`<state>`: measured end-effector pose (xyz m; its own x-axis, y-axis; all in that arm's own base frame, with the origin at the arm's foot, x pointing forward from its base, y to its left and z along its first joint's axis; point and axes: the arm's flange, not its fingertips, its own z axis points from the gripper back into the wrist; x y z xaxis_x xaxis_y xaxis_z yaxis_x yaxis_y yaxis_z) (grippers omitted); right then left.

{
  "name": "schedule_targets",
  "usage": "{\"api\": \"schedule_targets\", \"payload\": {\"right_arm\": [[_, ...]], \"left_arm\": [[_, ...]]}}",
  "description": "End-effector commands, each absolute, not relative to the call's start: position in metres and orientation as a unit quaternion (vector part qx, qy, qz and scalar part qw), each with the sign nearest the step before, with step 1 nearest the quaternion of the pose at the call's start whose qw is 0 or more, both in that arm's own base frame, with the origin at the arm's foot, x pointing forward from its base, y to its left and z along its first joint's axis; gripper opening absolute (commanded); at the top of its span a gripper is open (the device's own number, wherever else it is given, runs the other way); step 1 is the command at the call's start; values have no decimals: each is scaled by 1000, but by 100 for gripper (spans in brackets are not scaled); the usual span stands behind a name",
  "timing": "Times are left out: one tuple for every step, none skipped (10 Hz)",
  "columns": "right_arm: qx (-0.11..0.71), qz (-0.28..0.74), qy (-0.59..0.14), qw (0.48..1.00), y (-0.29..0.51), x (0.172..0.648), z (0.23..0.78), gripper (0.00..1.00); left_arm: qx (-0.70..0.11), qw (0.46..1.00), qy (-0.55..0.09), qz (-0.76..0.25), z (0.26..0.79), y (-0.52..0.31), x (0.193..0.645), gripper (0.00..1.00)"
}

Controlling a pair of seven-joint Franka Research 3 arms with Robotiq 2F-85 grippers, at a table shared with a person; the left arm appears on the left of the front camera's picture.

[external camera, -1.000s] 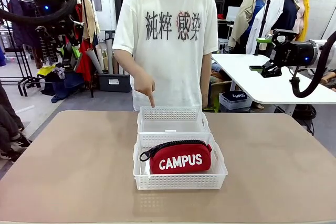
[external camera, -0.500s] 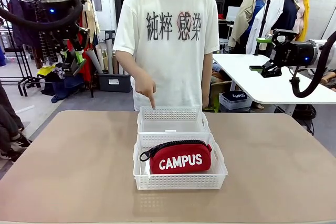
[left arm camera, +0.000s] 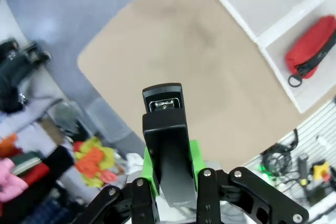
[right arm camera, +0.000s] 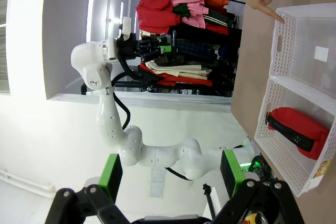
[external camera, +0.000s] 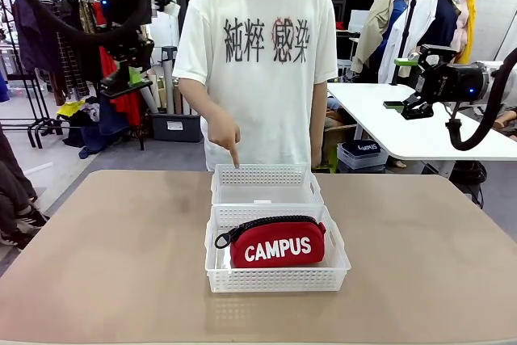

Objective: Distribute items into two baskets.
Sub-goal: Place the picked Stapler into the Organizing basket as instructed by the person.

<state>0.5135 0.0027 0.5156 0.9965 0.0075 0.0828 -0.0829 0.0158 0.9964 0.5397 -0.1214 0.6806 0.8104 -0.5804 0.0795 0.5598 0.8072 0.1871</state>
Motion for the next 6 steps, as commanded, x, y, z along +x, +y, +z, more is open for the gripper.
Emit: {"api": "schedule_targets", "payload": {"right_arm": [[700, 34, -28, 713, 2, 513, 518, 100], [700, 34, -28, 713, 2, 513, 518, 100], [700, 34, -28, 713, 2, 513, 518, 100], [700, 34, -28, 713, 2, 513, 518, 100], [700, 34, -28, 713, 2, 513, 518, 100], [700, 34, -28, 713, 2, 513, 518, 100]], "left_arm": [[96, 920, -82, -372, 691, -139, 560, 0], [90, 907, -82, -403, 690, -154, 565, 0], [90, 888, -84, -443, 686, -166, 565, 0], [96, 870, -93, -474, 682, -179, 561, 0], [102, 859, -103, -491, 680, -187, 556, 0], [96, 859, -111, -490, 680, -189, 552, 0]]}}
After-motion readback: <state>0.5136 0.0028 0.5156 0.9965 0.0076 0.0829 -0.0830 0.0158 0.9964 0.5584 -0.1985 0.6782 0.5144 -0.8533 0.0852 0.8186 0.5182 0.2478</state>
